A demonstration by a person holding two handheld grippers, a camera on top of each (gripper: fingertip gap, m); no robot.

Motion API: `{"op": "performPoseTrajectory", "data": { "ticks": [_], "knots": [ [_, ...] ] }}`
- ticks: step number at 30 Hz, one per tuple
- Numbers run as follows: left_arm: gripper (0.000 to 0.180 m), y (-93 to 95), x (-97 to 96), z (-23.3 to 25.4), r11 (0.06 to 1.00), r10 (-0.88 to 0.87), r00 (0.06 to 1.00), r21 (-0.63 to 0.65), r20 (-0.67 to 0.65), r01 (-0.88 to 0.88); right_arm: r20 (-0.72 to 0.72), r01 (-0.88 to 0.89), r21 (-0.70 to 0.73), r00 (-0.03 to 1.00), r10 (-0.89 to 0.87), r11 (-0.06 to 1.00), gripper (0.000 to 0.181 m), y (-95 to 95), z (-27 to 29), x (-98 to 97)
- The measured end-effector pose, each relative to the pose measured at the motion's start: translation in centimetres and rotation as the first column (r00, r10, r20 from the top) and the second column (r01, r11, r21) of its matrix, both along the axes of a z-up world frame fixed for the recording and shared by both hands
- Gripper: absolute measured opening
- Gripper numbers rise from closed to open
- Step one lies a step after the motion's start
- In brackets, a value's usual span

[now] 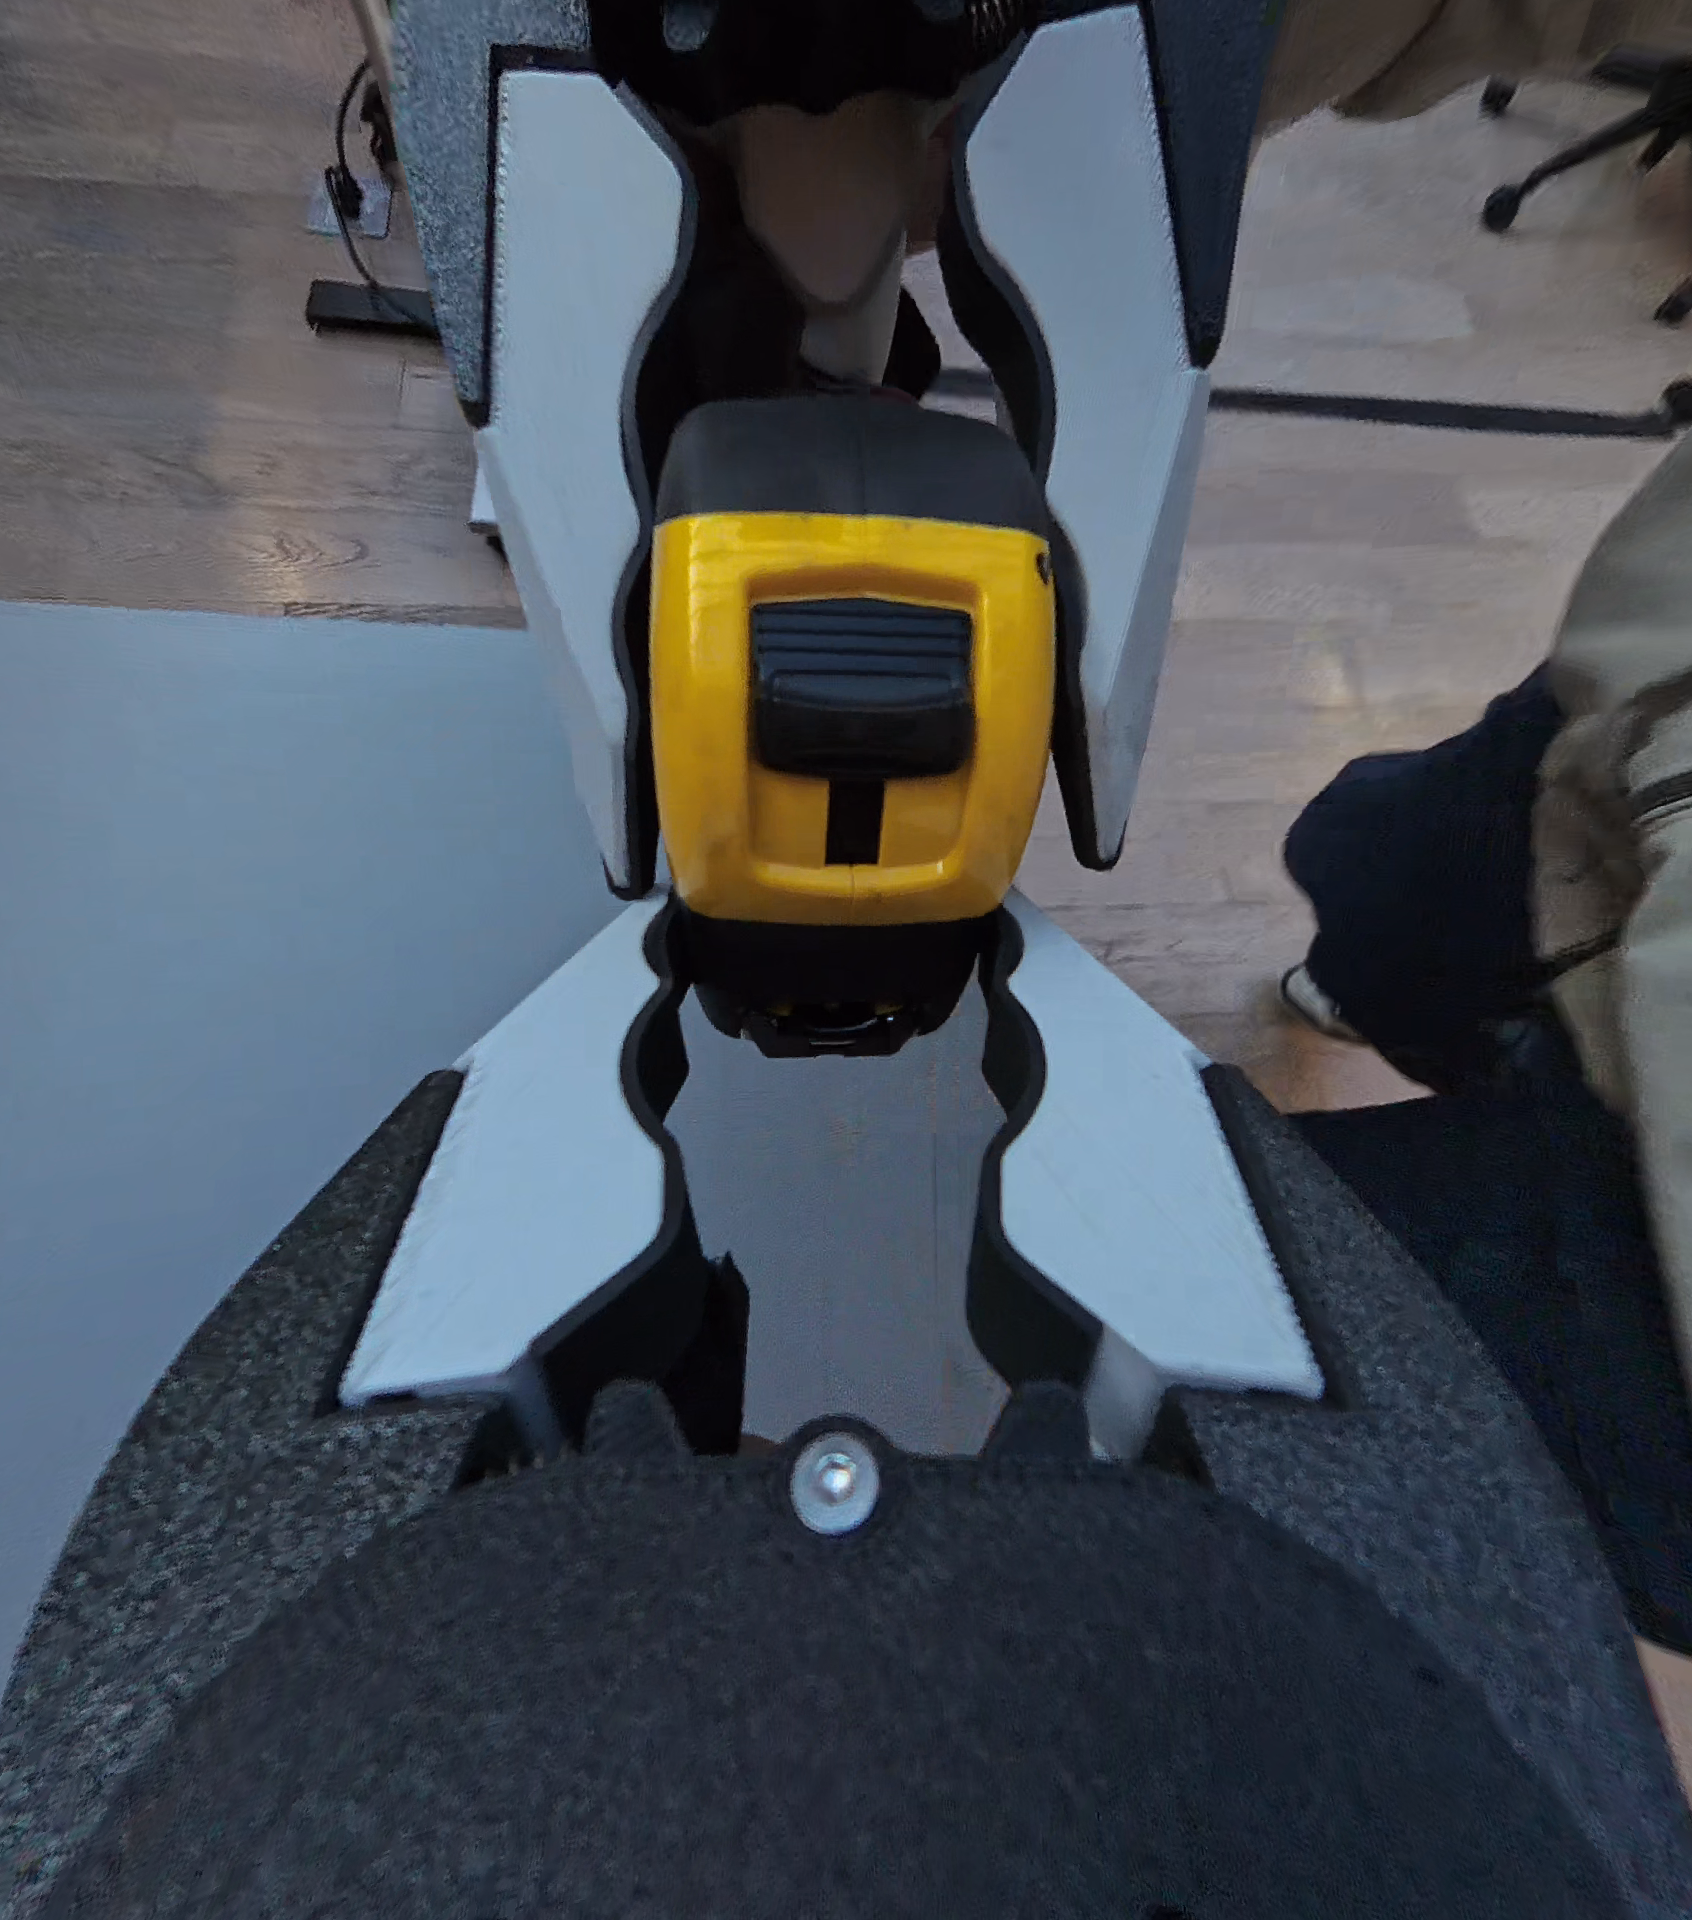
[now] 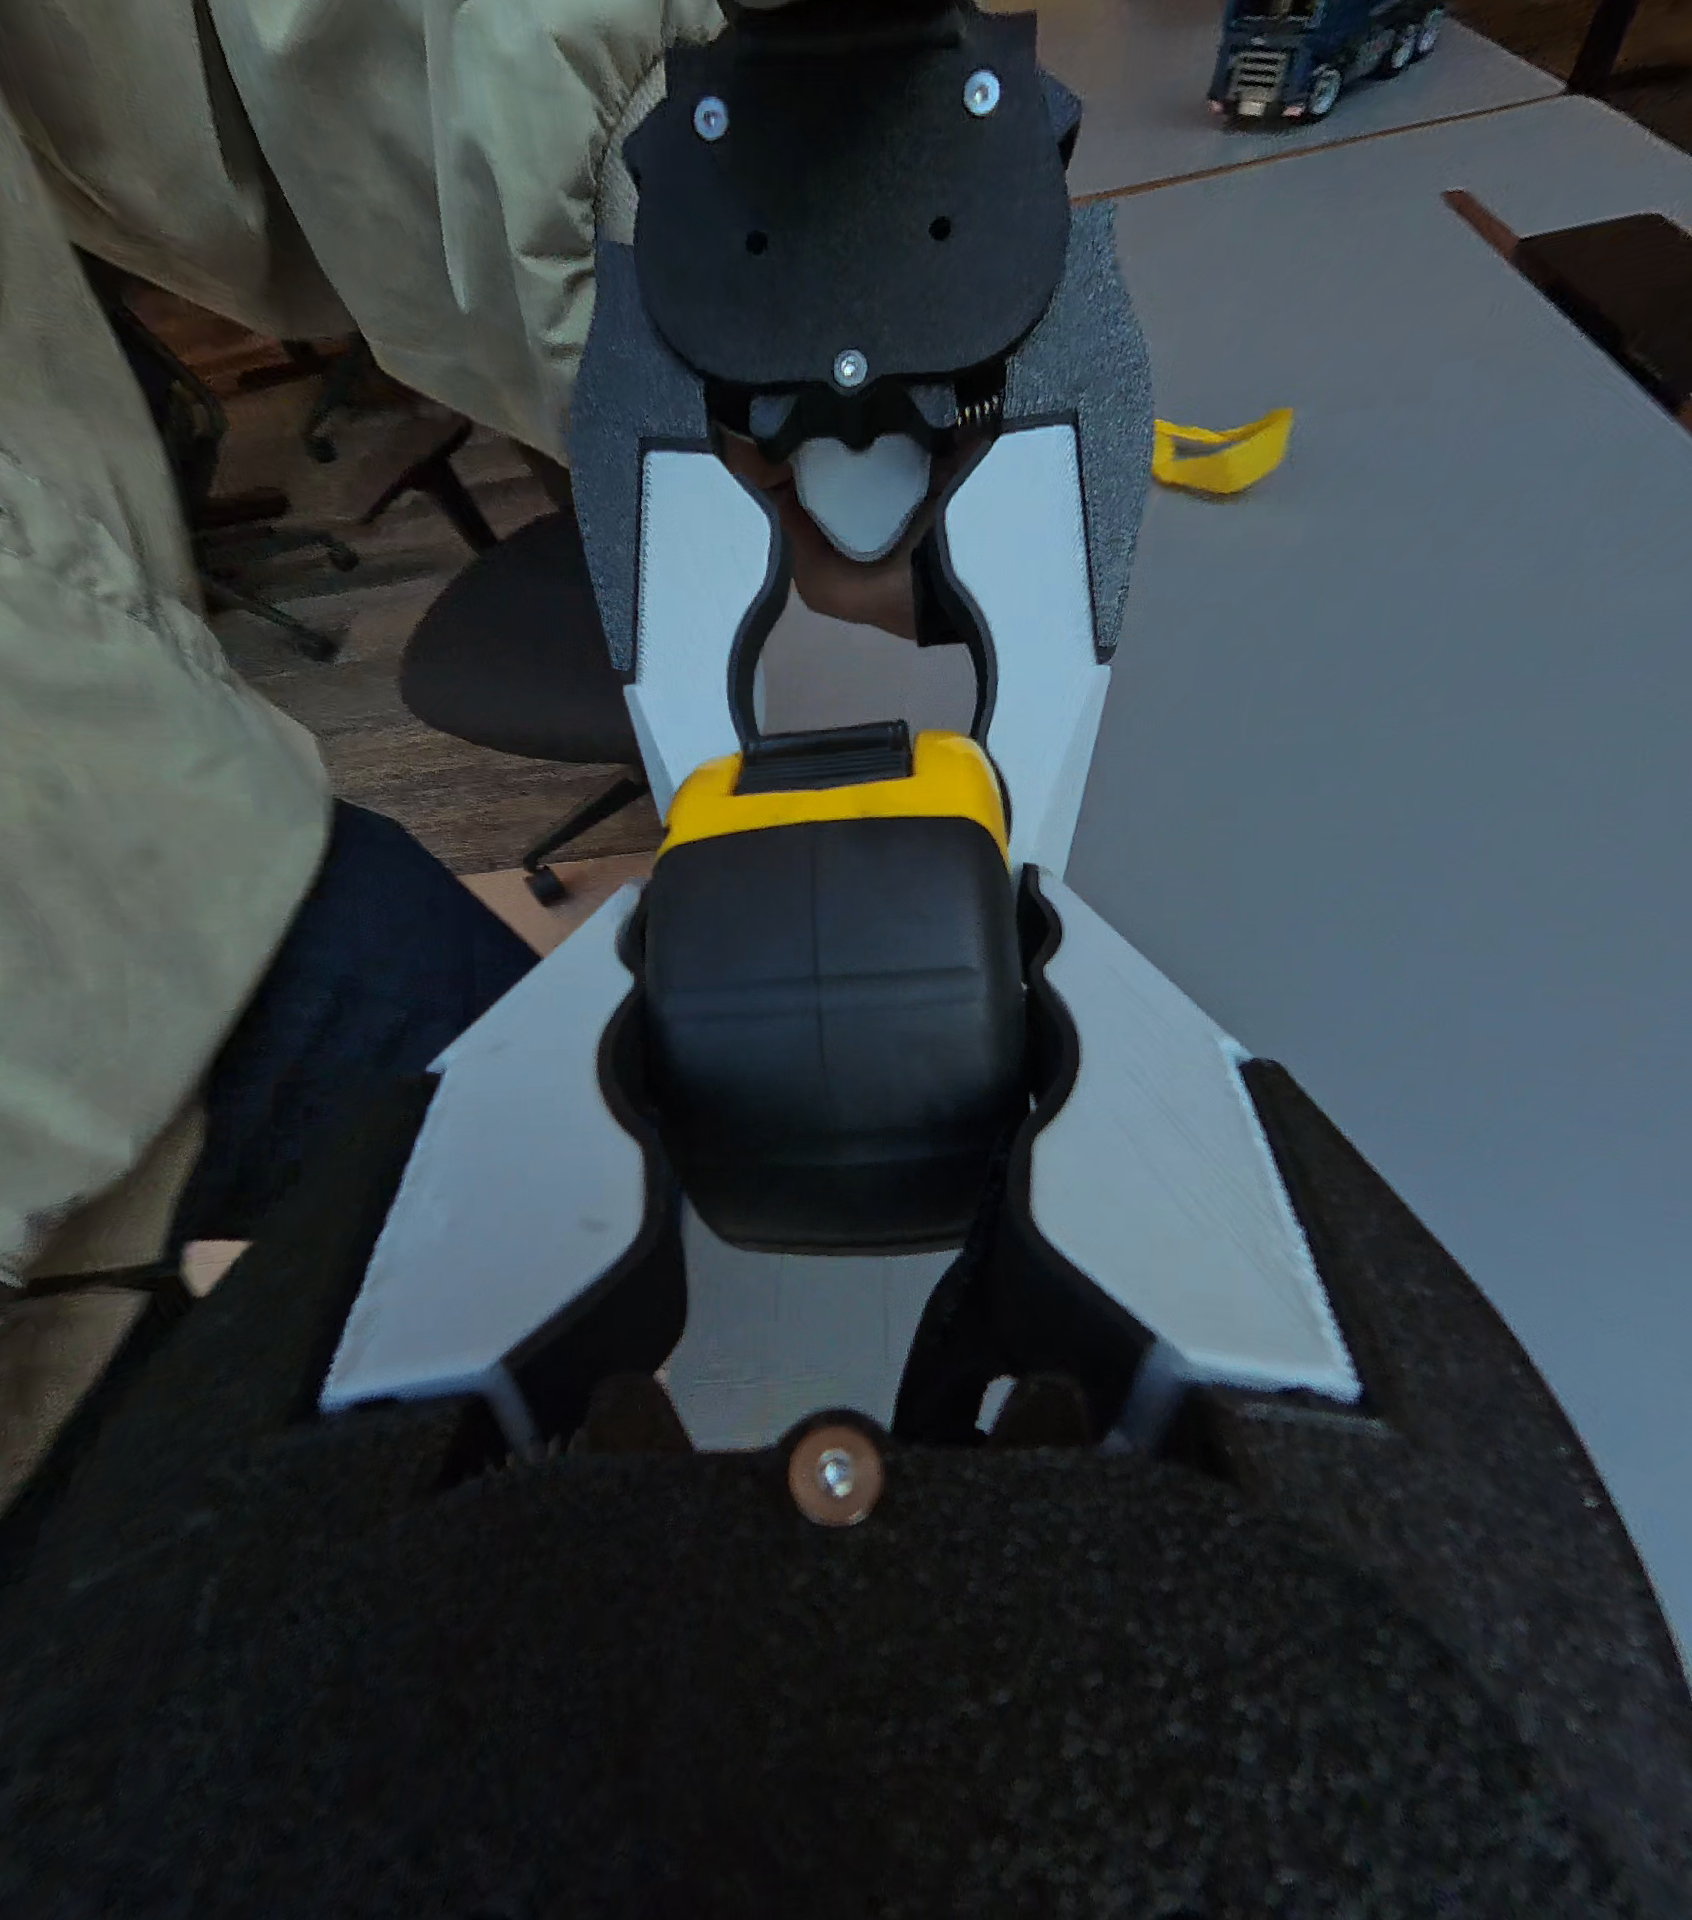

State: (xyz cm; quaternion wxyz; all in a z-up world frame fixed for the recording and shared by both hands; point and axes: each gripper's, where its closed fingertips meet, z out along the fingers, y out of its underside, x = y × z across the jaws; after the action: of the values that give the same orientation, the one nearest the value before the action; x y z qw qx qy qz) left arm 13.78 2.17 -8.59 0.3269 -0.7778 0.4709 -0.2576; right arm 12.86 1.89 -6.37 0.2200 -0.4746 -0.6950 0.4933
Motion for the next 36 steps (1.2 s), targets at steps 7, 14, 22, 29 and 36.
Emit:
{"op": "performPoseTrajectory", "data": {
  "ticks": [7, 14, 22, 29, 36],
  "knots": [
    [0.055, 14.0, -8.2, -12.0, 0.997, -0.077, 0.986, 0.021, -0.151, 0.081, 0.064, 0.045, 0.132, 0.997, -0.054, 0.990, 0.067, 14.3, -11.8, -8.3],
    [0.055, 19.8, -8.9, -16.8, 0.992, -0.120, 0.963, 0.005, -0.241, 0.125, 0.168, 0.025, 0.212, 0.984, -0.062, 0.977, 0.067, 20.3, -17.3, -8.6],
    [0.056, 21.9, -6.4, -14.6, 0.992, -0.123, 0.983, -0.005, -0.138, 0.123, 0.229, 0.025, 0.132, 0.972, -0.055, 0.991, 0.067, 22.2, -18.0, -5.3],
    [0.055, 22.7, -4.4, -14.0, 0.984, -0.180, 0.965, -0.033, -0.190, 0.177, 0.241, 0.037, 0.034, 0.970, -0.044, 0.999, 0.070, 22.8, -19.1, -2.9],
    [0.056, 22.0, -5.2, -15.3, 0.994, -0.094, 0.952, -0.087, -0.290, 0.072, 0.348, 0.001, 0.151, 0.936, -0.055, 0.988, 0.069, 22.6, -18.4, -3.4]
  ]
}}
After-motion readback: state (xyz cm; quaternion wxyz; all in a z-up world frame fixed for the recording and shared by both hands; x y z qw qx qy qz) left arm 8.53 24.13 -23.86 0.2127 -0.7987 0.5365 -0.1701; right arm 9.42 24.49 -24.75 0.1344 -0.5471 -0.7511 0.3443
